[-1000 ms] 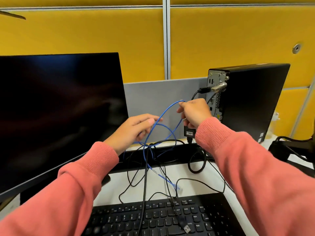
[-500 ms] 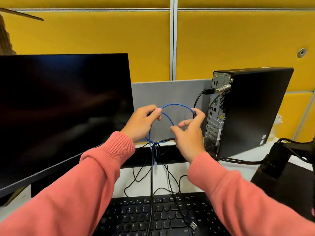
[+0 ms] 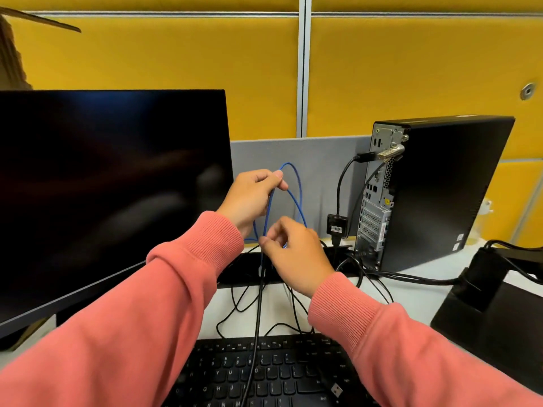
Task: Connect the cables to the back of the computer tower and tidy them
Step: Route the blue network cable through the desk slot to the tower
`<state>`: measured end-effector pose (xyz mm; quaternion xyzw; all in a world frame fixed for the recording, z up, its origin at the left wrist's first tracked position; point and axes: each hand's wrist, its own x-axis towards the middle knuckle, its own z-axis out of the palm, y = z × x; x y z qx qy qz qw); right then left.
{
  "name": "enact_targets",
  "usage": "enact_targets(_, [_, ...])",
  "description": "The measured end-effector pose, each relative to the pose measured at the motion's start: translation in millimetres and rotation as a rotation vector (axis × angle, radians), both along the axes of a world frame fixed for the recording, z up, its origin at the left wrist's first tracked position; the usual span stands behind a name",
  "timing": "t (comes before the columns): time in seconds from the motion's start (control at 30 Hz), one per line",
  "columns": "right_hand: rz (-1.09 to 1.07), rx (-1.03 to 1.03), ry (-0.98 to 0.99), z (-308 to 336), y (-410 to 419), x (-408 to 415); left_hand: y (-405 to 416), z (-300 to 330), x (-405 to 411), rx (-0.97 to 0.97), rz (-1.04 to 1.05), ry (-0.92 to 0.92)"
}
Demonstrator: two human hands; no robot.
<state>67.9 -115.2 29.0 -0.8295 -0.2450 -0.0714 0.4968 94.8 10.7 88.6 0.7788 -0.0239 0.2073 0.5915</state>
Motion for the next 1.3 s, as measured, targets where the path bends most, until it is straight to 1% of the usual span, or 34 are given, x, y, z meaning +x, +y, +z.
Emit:
enact_targets(0.07, [0.008,-0.037,0.065,0,3,1,-2,3,1,-0.056,-0.031,0.021])
enact_targets(0.13, [0.037,-0.09,0.055,-3,8,1,-6,5,1,-0.067,-0.07,0.044])
enact_targets(0.17, [0.048,-0.084,0.044,-4,8,1,-7,6,1,-0.065,-0.082,0.062])
enact_targets(0.23, [0.071,-0.019,0.059,0,3,2,-3,7,-1,-0.064,-0.1,0.098])
enact_targets(0.33, [0.081,0.151,0.116,18,-12,9,12,0,-4,-0.072,-0.112,0.127])
enact_targets(0.43, [-0.004,0.252,0.095,47,-26,21,24,-10,-10,-0.038,-0.114,0.125])
enact_targets(0.53, [-0.057,0.371,0.153,80,-38,27,33,-14,-20,0.034,-0.13,0.138])
enact_targets(0.6, [-0.036,0.455,0.225,98,-44,31,34,-11,-31,-0.015,-0.166,0.15])
enact_targets(0.67, [-0.004,0.493,0.296,105,-47,40,33,-3,-42,-0.173,-0.236,0.157])
enact_targets(0.7, [-0.003,0.467,0.321,105,-47,45,32,3,-47,-0.254,-0.28,0.158])
enact_targets(0.73, [-0.027,0.382,0.313,105,-47,50,32,9,-52,-0.305,-0.318,0.156])
enact_targets(0.77, [-0.067,0.211,0.264,102,-46,56,31,16,-57,-0.318,-0.344,0.151])
enact_targets(0.83, [-0.14,-0.274,0.129,92,-43,67,27,28,-63,-0.271,-0.365,0.124])
enact_targets(0.87, [-0.162,-0.479,0.08,86,-40,69,24,34,-65,-0.236,-0.359,0.096])
enact_targets(0.9, [-0.186,-0.606,0.048,79,-37,72,21,39,-67,-0.205,-0.347,0.059])
enact_targets(0.93, [-0.221,-0.659,0.033,72,-36,75,17,44,-68,-0.189,-0.336,0.022])
enact_targets(1.0, [-0.285,-0.659,-0.013,63,-36,73,12,51,-69,-0.189,-0.331,-0.035])
enact_targets(1.07, [-0.321,-0.609,-0.109,59,-35,66,9,56,-70,-0.176,-0.315,-0.075])
enact_targets(1.13, [-0.287,-0.464,-0.261,58,-36,53,5,58,-70,-0.173,-0.277,-0.105])
enact_targets(1.17, [-0.217,-0.37,-0.335,59,-37,44,2,60,-69,-0.197,-0.264,-0.114])
enact_targets(1.2, [-0.085,-0.304,-0.361,63,-39,34,-2,63,-69,-0.245,-0.267,-0.115])
enact_targets(1.23, [0.084,-0.291,-0.299,64,-38,23,-5,67,-68,-0.311,-0.283,-0.109])
enact_targets(1.27, [0.256,-0.341,-0.184,63,-37,13,-9,72,-67,-0.38,-0.31,-0.102])
enact_targets(1.3, [0.395,-0.449,-0.072,57,-33,6,-12,76,-66,-0.43,-0.34,-0.101])
